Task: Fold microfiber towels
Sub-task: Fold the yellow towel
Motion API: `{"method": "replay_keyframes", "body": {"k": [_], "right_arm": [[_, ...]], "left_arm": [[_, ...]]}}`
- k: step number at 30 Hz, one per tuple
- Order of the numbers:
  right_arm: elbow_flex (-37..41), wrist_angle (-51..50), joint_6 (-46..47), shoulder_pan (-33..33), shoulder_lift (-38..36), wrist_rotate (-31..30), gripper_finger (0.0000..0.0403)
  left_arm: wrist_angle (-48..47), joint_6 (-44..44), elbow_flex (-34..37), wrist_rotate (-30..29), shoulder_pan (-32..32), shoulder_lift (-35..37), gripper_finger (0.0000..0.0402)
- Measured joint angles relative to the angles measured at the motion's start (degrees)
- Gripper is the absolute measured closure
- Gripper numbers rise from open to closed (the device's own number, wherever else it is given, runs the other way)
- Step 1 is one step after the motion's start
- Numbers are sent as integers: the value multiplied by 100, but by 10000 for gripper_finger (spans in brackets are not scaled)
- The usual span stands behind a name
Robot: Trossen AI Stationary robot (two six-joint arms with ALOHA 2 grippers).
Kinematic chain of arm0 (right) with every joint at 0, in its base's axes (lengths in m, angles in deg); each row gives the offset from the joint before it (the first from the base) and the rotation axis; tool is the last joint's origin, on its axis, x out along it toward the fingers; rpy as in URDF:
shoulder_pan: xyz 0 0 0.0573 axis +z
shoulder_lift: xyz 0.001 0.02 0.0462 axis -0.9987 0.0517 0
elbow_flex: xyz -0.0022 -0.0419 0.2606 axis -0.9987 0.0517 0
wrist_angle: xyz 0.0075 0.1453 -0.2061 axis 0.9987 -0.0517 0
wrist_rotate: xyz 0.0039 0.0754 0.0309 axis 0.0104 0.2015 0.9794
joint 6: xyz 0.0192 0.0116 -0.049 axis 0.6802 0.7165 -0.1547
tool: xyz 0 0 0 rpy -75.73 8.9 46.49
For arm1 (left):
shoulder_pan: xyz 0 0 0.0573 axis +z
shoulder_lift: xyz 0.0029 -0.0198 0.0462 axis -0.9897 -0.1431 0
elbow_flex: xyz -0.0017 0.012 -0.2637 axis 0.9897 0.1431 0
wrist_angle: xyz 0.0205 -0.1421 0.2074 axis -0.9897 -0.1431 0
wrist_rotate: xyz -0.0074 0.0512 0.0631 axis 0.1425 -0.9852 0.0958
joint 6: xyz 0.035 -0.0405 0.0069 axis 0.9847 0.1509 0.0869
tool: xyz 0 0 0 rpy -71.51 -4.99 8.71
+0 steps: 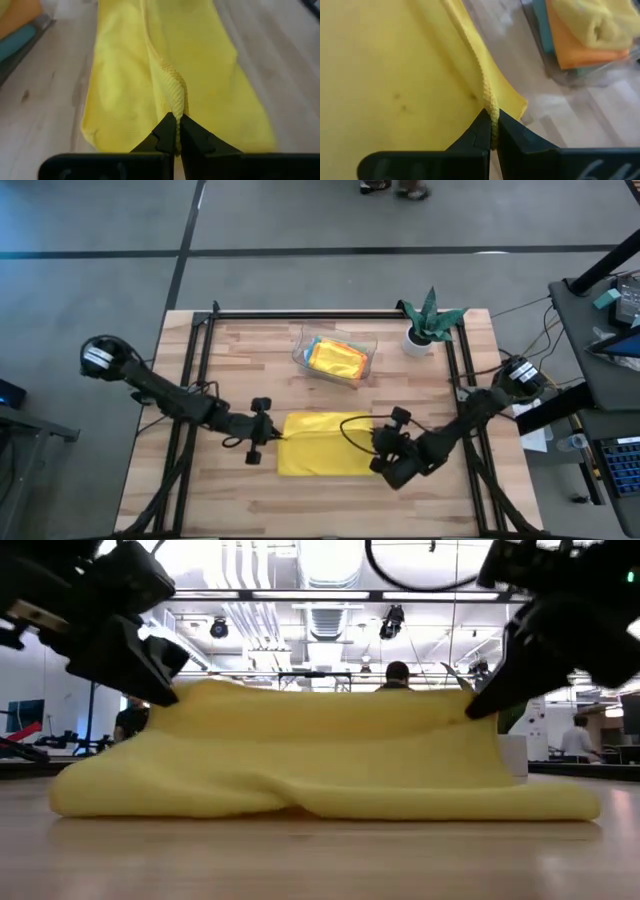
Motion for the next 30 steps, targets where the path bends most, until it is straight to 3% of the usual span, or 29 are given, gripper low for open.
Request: {"method": "replay_keyframes", "body": {"k": [7,16,24,30], "right_arm": [[467,549,-22,-340,50,283,394],[504,616,-147,-481,44,287,385],[508,578,-106,-481,46,289,306],[508,517,-62,-481,35,289,249]], "left_arm": [[380,122,208,109,398,-266,402],[347,107,208,177,643,-632,393],[322,97,208,87,643,-649,320],[41,103,166,-180,641,-643,302]]}}
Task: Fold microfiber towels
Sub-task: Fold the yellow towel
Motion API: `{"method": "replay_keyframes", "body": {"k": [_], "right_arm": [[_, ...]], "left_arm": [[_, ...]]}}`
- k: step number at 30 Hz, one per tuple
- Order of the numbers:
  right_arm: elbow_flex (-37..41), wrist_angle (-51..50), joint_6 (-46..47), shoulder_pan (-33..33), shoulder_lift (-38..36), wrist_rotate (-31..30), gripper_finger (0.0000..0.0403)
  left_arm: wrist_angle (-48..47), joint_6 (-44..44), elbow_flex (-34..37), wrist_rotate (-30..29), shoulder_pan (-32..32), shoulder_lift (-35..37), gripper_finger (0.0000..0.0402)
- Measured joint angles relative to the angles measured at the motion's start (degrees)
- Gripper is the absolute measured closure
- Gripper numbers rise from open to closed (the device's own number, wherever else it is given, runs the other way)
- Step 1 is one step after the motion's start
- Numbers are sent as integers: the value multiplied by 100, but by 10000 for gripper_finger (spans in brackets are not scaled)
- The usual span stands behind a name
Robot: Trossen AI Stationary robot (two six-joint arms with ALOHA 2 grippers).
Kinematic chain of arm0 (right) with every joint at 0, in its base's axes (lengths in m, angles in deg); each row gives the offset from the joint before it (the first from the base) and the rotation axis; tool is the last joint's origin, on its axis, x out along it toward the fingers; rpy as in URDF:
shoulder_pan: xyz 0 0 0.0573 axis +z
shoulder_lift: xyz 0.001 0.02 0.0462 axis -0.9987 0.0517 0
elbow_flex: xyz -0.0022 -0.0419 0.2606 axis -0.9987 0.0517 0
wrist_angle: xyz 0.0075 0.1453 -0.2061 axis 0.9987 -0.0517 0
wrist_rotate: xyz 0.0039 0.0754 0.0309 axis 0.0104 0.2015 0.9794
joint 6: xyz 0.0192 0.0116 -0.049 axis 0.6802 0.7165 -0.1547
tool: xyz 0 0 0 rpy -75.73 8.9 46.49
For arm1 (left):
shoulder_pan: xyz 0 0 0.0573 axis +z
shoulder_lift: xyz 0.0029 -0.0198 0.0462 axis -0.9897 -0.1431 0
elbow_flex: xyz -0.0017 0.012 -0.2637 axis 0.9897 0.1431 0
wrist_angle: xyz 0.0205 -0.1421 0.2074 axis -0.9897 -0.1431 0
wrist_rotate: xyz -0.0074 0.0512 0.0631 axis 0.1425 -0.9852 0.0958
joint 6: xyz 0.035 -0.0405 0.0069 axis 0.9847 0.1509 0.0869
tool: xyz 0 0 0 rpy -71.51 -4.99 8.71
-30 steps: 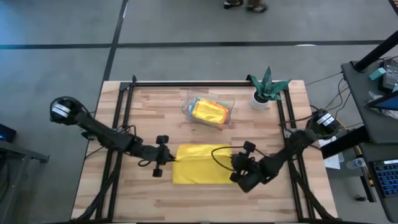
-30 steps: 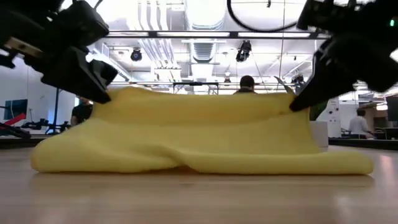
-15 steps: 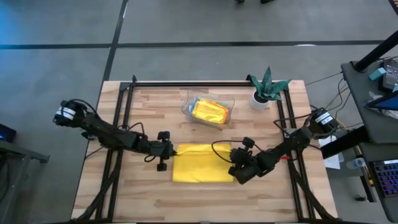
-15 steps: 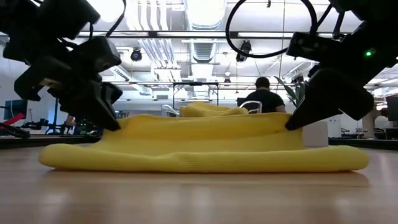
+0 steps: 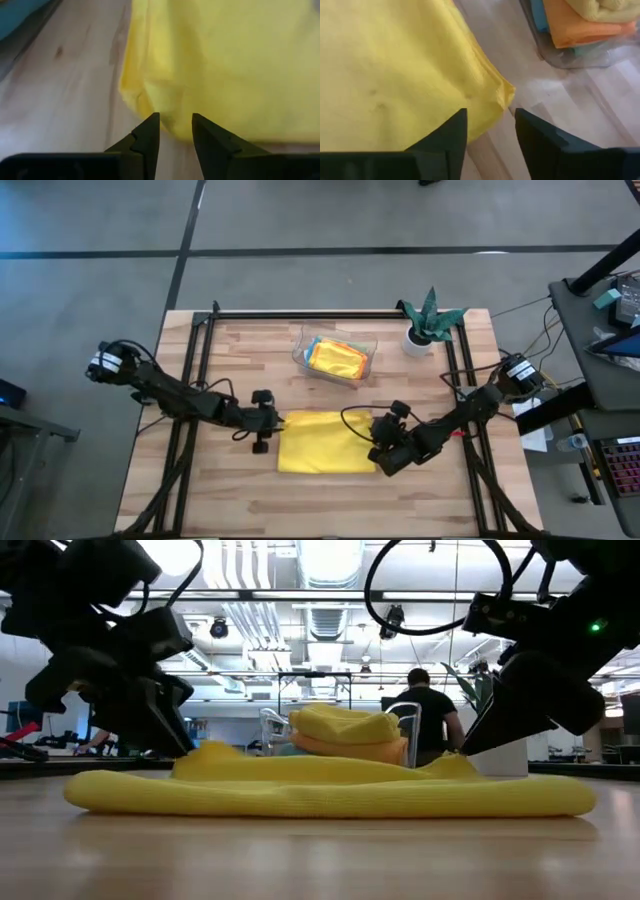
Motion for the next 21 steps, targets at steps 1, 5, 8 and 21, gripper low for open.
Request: {"method": "replay_keyframes", "body": {"k": [1,5,8,21], "right_arm": [[0,-82,27,0,-23,2,243],[-13,-605,318,15,-187,-3,231],[-26,-649,254,88,-413,-139,231],[297,3221,-1685,407,-469,-484,259]], "left_arm": [[-163,1,-20,-55,1,23,301],[-1112,0,-175,-249,1,270,301],[-2322,-191,-481,-668,-1,634,302],[1046,-345,-573,-1117,-672,998,302]]}}
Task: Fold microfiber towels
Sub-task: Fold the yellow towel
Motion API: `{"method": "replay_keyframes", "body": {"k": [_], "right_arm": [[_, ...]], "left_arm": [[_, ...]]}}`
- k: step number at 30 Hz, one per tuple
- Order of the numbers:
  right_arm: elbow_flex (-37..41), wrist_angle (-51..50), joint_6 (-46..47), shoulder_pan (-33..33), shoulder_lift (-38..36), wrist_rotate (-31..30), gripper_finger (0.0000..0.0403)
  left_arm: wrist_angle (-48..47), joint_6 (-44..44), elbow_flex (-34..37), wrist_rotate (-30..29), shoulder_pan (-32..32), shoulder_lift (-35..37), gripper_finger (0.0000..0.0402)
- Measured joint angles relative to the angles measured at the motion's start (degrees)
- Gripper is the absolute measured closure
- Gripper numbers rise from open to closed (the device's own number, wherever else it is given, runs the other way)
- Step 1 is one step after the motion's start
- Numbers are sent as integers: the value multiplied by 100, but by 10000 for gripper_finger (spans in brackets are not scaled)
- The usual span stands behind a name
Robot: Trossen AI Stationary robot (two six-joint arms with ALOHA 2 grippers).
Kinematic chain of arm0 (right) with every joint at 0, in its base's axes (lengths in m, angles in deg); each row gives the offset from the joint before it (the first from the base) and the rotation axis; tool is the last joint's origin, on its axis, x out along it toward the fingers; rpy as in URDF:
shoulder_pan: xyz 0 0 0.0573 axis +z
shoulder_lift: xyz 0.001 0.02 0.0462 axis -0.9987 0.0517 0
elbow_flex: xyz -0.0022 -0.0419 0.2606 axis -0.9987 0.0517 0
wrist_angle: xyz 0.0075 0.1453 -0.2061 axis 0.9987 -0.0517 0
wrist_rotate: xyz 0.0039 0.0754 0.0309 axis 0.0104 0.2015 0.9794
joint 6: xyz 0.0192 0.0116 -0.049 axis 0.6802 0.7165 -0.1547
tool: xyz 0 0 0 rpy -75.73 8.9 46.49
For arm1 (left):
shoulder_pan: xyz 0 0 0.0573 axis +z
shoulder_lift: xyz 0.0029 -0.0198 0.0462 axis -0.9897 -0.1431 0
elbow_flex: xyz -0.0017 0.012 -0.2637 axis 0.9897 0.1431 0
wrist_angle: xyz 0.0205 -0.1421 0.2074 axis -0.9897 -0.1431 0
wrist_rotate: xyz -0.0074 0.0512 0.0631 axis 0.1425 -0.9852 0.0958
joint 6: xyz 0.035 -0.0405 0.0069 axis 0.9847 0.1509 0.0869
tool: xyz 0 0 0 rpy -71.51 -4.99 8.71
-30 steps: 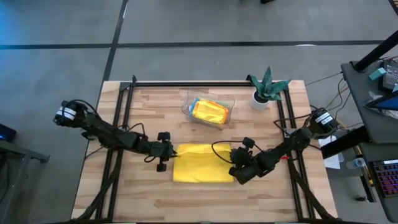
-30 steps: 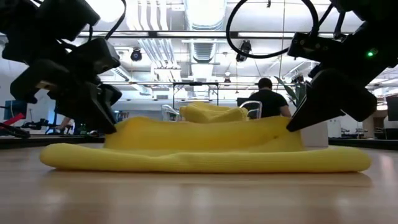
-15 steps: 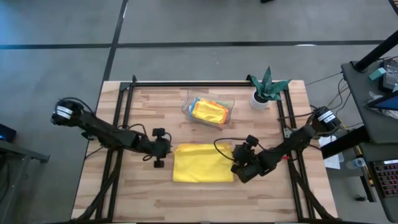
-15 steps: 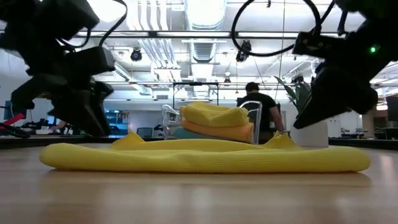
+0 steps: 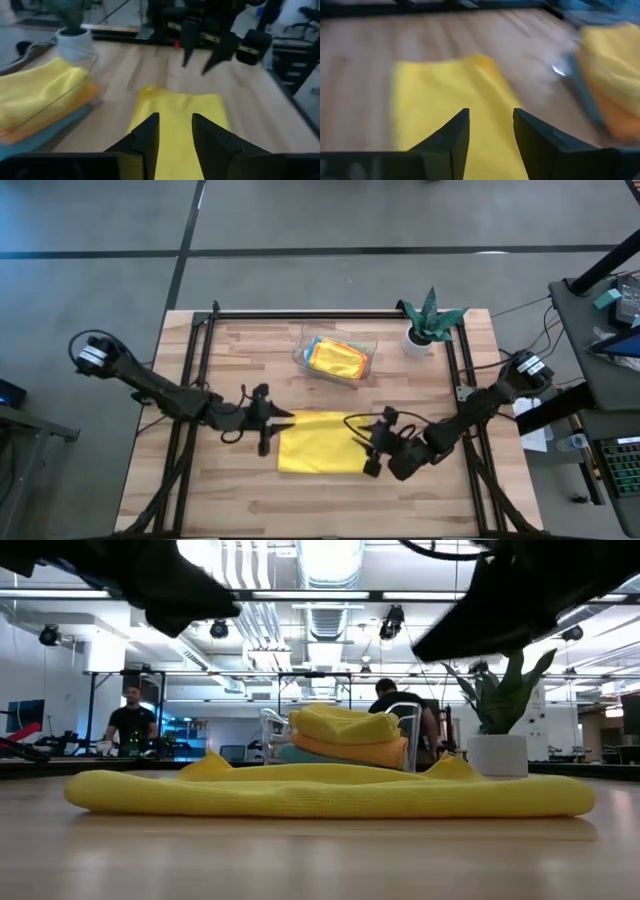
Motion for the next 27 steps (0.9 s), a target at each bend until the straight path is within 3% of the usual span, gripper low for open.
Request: {"method": "replay_keyframes", "body": {"k": [5,11,19,24,27], "right_arm": [[171,1322,-676,365,379,204,272],[202,1468,-629,558,888,190,289],[246,1470,-56,40,1400,-429,312],[452,1447,434,-583,1398,-83,334],[620,1415,784,-833,1396,29,347]], "left_arm": [[841,40,67,18,-427,-790,302],[1352,27,23,-41,-597,-1874,302],[1354,33,31,-1189,-48,-2546,302],[1238,-553,106,-481,557,-2596,302],[1198,-567,180,-390,645,-2725,302]]}}
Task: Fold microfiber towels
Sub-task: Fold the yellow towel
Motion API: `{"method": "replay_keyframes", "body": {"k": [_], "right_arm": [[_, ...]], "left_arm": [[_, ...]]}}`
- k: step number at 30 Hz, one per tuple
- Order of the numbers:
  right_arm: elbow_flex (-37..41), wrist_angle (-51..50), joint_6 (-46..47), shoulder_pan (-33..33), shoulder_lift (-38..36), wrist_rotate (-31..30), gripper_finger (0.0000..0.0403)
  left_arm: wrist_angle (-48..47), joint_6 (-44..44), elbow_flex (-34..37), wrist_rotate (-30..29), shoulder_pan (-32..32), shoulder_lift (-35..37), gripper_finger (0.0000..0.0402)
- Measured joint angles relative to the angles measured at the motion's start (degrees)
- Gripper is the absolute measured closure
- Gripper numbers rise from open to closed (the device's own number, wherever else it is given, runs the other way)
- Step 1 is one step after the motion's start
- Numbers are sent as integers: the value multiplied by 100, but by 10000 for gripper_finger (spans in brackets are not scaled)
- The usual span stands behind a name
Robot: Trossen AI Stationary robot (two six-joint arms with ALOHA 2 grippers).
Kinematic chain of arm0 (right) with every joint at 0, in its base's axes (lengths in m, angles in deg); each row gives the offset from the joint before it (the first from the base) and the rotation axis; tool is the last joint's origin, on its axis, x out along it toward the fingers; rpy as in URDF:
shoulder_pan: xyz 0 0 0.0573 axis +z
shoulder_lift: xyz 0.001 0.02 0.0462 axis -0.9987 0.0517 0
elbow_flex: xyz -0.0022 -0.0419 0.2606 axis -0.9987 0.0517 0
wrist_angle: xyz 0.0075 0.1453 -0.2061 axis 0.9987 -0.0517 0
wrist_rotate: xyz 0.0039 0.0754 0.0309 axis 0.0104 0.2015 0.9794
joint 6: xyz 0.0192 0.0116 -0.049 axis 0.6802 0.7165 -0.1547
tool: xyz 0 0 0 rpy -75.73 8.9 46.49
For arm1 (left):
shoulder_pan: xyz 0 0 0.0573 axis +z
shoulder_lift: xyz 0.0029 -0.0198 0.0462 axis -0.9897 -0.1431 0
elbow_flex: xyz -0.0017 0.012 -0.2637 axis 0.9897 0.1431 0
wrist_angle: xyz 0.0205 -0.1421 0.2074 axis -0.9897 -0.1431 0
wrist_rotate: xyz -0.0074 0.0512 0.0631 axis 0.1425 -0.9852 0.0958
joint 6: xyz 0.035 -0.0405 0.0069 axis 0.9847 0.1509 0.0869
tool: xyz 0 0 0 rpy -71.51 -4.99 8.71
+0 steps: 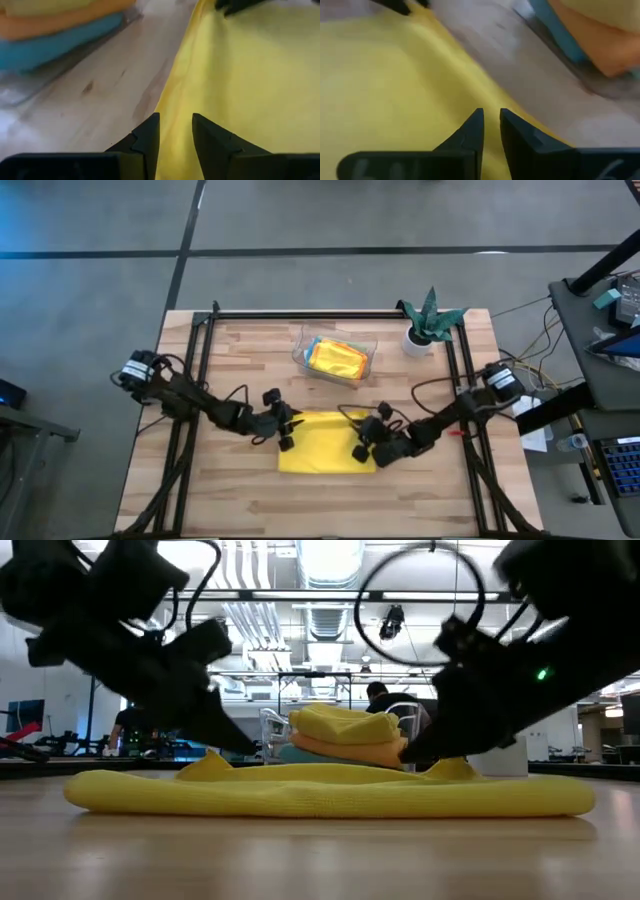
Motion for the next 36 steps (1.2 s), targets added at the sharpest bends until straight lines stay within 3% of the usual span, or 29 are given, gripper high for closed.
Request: {"method": "replay_keyframes", "body": {"k": [12,18,25,30,36], "right_arm": [[477,-65,690,-86,-5,111,365],[429,-80,321,-84,-257,129,365],[412,-118,-383,167,-1196,143,365],[412,-194,-652,397,-1674,71,365],[412,-238,-870,581,-1798,-153,365]], "left_arm": [[61,-439,32,-552,215,-723,302],[-154,-119,69,-503,204,-176,302],[-243,342,-11,-130,-122,754,302],[-156,1184,-614,26,-661,861,302],[-107,1354,-1777,26,-876,134,302]]}}
